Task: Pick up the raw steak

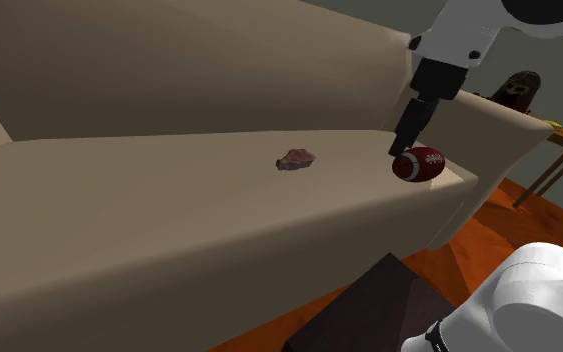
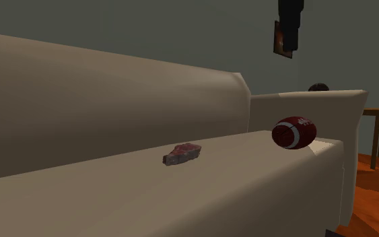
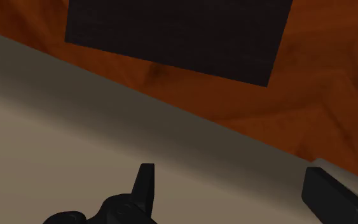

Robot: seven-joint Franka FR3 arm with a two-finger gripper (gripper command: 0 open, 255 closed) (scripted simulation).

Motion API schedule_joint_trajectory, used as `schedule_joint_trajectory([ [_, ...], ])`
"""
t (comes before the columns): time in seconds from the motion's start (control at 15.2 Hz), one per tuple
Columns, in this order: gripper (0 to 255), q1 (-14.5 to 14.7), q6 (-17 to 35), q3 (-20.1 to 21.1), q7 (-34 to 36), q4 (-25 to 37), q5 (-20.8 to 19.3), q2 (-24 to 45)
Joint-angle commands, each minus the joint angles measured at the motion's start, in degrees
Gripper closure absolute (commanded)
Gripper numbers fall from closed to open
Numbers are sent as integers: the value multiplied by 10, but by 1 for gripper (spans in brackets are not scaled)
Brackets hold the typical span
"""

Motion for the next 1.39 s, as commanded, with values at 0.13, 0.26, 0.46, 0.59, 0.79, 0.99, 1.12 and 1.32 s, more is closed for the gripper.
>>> schedule_joint_trajectory([
  [0.13,0,3,33,-17,-44,-13,-17,17],
  [0.26,0,6,67,-34,-88,-23,-33,39],
  [0.46,0,10,118,-59,-151,-30,-53,77],
  [0.59,0,13,152,-74,-193,-30,-64,108],
  [0.79,0,18,203,-96,-253,-23,-77,158],
  [0.99,0,23,250,-115,-313,-7,-83,214],
  [1.12,0,27,280,-127,-353,8,-84,254],
  [1.32,0,33,320,-141,-413,37,-81,315],
])
